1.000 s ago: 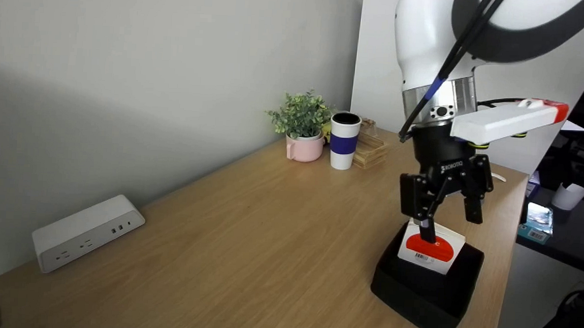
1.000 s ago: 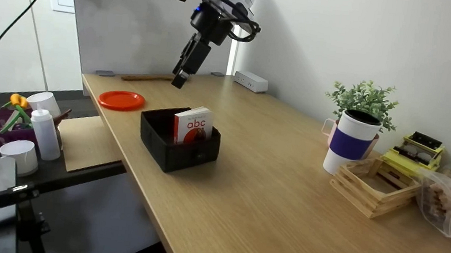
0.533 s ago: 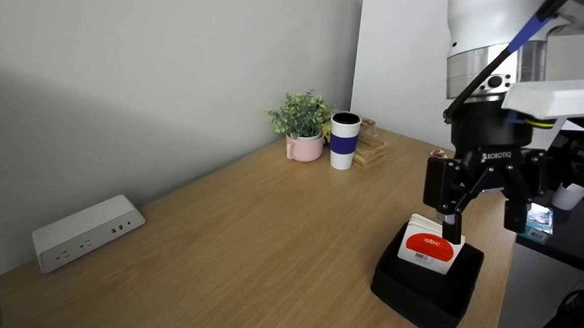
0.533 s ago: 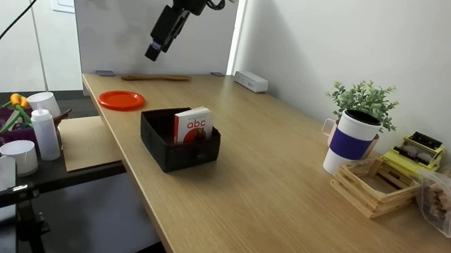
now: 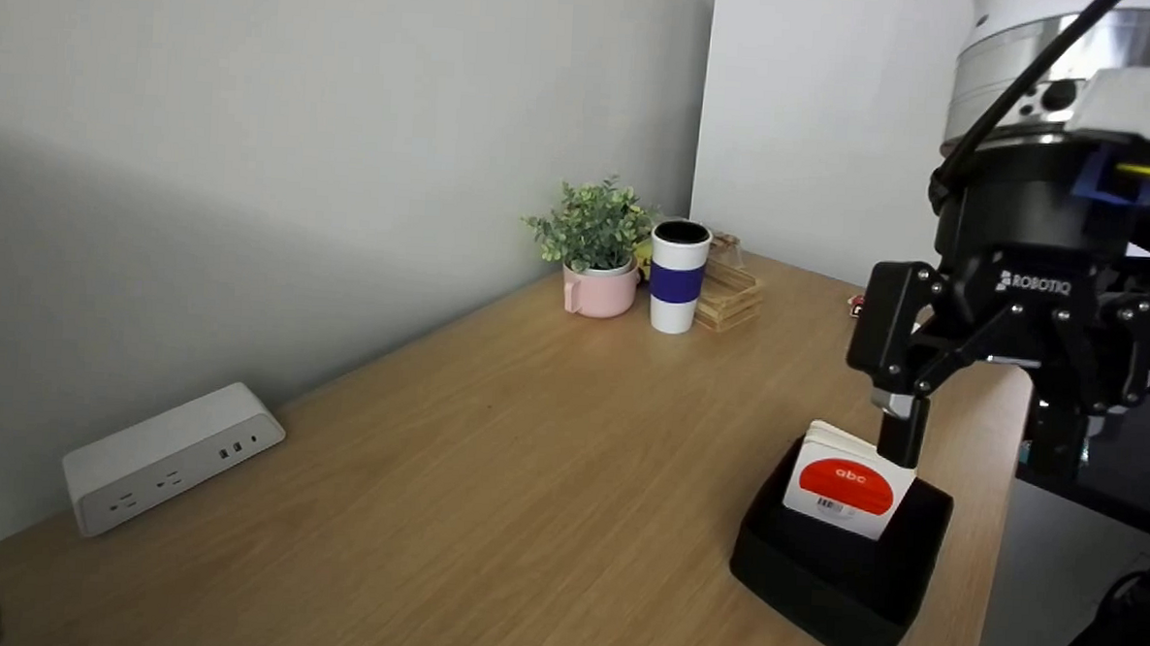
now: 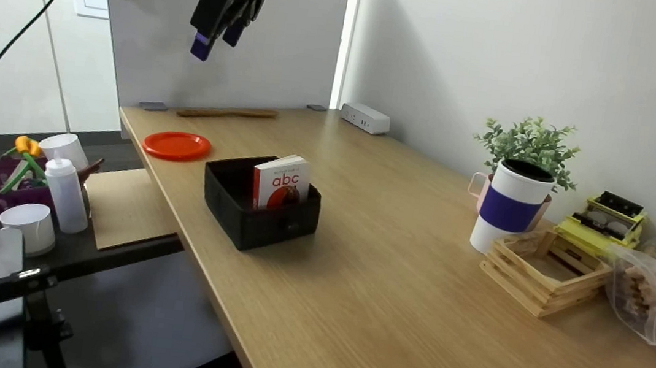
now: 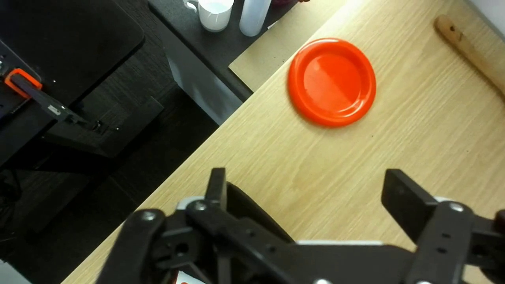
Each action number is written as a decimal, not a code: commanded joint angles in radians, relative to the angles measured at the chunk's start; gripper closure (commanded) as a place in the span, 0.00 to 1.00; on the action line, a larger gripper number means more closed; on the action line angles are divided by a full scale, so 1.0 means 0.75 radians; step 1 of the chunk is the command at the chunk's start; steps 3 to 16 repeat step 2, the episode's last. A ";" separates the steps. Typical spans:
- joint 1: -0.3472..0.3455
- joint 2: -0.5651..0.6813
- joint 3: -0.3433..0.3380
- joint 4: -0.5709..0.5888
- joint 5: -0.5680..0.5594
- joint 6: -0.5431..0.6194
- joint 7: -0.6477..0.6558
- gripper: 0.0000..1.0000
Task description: Put the book in the black box
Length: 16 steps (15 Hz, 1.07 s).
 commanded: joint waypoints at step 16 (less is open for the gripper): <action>-0.017 0.004 0.016 0.002 0.000 -0.003 0.000 0.00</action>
